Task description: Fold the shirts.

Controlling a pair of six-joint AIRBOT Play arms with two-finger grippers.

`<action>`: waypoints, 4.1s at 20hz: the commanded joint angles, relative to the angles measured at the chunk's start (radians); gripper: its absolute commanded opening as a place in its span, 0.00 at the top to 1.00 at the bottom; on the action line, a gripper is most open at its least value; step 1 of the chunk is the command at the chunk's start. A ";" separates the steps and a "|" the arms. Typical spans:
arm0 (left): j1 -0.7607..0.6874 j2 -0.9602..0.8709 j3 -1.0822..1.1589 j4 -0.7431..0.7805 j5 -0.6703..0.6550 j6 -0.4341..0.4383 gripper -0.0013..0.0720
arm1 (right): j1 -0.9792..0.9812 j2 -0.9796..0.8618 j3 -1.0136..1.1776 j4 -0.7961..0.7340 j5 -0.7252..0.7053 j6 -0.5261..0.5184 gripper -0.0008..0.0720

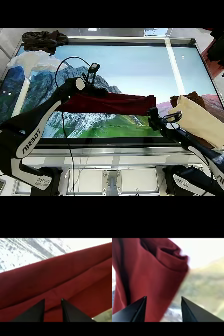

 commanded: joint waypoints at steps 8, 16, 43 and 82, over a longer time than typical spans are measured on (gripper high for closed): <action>0.000 -0.071 0.000 -0.023 -0.078 -0.002 0.95 | -0.139 -0.075 0.155 -0.201 0.111 -0.004 0.67; 0.000 -0.117 0.000 -0.132 -0.042 -0.004 0.97 | -0.138 -0.074 0.390 -0.383 0.273 -0.131 0.95; 0.328 -0.019 0.371 -0.233 -0.351 -0.038 0.97 | 0.171 -0.174 0.867 -0.369 0.621 -0.381 0.95; 0.468 0.036 0.371 -0.118 -0.507 0.092 0.96 | 0.111 -0.885 1.268 -0.619 1.023 0.051 0.06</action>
